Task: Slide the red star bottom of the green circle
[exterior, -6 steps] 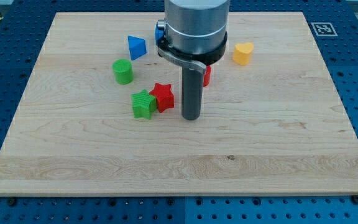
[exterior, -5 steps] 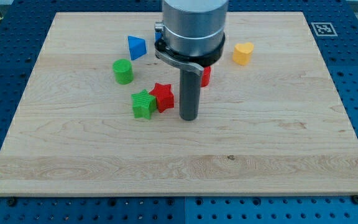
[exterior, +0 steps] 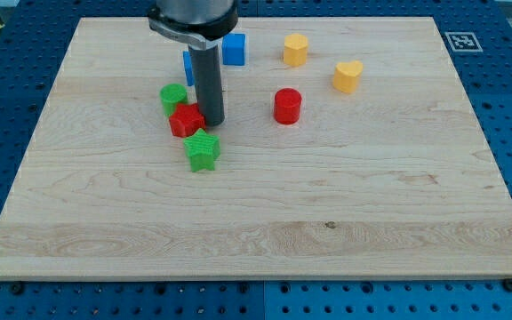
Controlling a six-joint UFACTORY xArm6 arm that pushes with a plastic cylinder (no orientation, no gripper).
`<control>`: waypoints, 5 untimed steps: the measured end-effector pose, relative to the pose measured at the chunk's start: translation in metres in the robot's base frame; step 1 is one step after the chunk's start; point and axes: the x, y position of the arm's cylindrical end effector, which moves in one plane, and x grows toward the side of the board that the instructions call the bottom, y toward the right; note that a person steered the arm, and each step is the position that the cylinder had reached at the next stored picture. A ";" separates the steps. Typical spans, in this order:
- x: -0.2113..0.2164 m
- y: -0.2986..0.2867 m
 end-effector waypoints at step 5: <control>0.018 -0.076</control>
